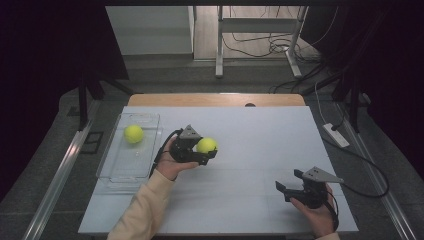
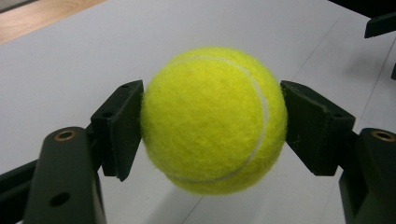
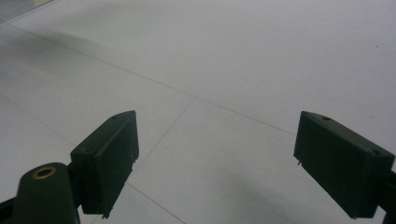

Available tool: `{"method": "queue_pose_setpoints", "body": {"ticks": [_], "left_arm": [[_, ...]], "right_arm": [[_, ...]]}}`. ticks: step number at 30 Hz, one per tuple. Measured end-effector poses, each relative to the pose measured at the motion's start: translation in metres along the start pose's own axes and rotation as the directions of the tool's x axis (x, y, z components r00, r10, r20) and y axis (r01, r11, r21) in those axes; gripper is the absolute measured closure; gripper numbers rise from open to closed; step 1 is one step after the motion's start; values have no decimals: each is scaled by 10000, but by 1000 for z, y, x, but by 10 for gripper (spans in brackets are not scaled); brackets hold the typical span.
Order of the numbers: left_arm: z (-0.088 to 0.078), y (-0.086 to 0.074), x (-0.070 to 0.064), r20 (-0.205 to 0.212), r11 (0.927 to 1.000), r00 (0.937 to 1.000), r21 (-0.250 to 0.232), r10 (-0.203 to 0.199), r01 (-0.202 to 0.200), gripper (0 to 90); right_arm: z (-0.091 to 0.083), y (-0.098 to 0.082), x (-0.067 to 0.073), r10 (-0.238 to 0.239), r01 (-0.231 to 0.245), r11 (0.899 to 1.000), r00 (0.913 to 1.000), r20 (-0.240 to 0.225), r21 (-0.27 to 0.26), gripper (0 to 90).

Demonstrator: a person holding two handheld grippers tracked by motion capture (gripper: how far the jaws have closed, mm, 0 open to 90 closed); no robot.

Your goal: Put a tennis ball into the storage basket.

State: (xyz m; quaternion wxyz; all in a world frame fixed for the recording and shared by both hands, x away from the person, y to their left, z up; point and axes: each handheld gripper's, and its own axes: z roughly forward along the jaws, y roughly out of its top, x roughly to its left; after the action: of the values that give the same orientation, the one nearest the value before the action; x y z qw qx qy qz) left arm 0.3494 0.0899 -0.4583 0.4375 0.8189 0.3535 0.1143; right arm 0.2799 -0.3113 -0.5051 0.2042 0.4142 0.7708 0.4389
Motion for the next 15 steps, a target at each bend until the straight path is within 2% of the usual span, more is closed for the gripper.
{"method": "queue_pose_setpoints", "body": {"ticks": [15], "left_arm": [[-13,-1,3,-142,9996,9999,-276,-56,52,270]], "right_arm": [[-1,0,0,-8,8,10000,10000,-16,-26,140]]}}
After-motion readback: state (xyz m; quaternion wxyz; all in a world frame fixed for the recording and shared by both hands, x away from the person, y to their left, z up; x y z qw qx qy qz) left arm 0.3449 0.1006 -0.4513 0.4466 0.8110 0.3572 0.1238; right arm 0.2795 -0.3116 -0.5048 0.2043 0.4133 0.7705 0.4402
